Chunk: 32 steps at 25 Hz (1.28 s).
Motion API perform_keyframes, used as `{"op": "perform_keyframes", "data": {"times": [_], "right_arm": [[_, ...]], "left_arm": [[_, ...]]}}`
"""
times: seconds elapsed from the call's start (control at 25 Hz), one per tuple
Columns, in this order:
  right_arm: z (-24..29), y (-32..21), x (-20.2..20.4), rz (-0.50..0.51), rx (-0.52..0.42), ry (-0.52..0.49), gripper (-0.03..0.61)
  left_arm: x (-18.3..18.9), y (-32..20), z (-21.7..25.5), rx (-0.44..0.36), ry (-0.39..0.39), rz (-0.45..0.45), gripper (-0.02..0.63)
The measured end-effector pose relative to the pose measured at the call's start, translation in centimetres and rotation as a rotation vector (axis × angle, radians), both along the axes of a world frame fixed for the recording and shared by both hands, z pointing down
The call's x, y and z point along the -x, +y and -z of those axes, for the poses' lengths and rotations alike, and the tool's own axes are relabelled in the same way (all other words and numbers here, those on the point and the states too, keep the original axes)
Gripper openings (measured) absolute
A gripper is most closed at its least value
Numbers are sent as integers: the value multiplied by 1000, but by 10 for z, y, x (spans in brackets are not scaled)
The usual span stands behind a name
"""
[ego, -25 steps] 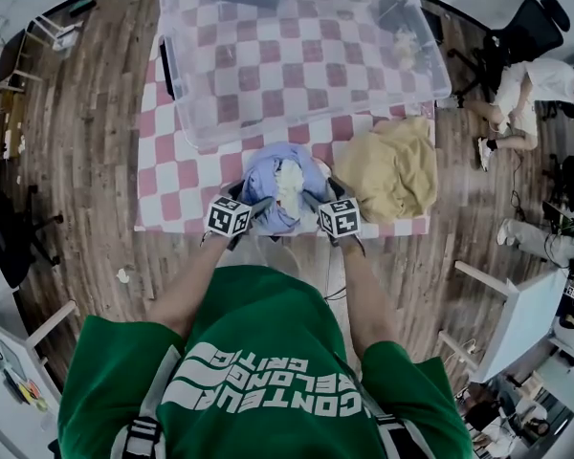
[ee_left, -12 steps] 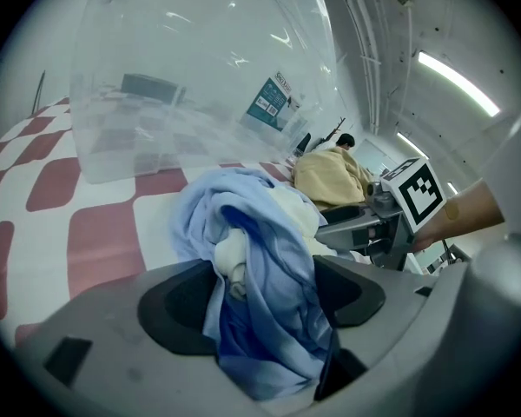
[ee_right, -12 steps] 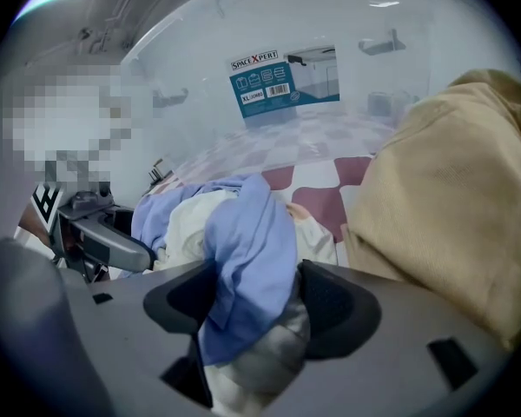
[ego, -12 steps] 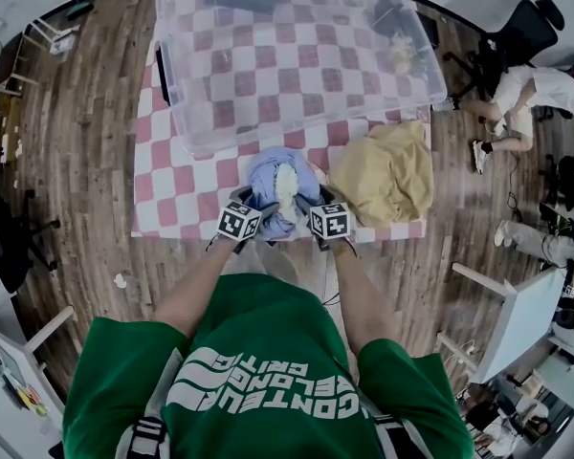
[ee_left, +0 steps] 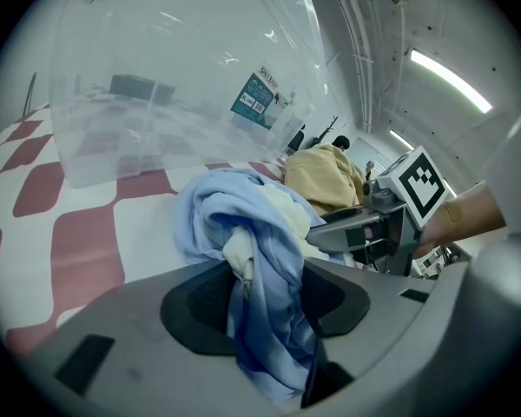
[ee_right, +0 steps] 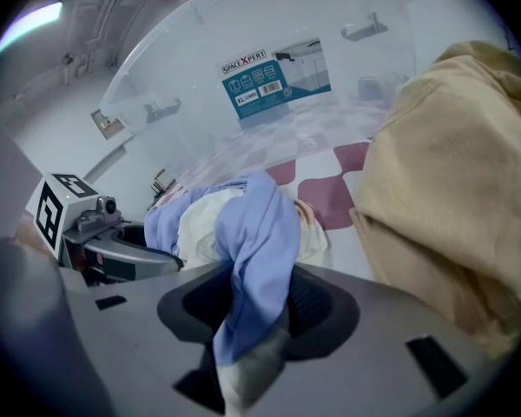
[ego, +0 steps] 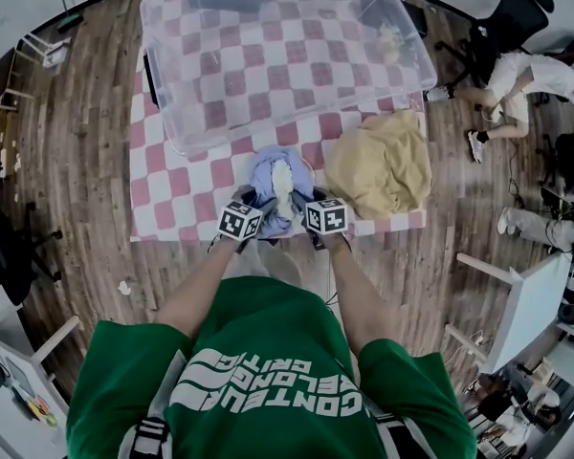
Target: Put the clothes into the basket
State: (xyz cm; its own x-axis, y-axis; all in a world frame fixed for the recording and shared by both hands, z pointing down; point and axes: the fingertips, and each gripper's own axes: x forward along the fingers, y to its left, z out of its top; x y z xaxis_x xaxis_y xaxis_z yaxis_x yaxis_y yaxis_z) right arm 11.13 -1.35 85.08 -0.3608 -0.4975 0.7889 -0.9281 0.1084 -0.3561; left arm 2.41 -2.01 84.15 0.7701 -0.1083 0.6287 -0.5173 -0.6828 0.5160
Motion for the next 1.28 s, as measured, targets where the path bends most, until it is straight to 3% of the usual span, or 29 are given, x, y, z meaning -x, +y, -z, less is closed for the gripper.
{"op": "perform_keyframes", "data": {"times": [0.36,0.68,1.28], "right_arm": [[29,8,-1,-19,-77,-38,161],[99,1,-20,-75,-251,-19,160],[265,9,-127,-294,-603,136,158]], "left_arm": [[-13,7,27,-68,51,-37,167],[-38,-3,87,-193,137,-90,161],[-152,-9,250,-497,331,-300,155]]}}
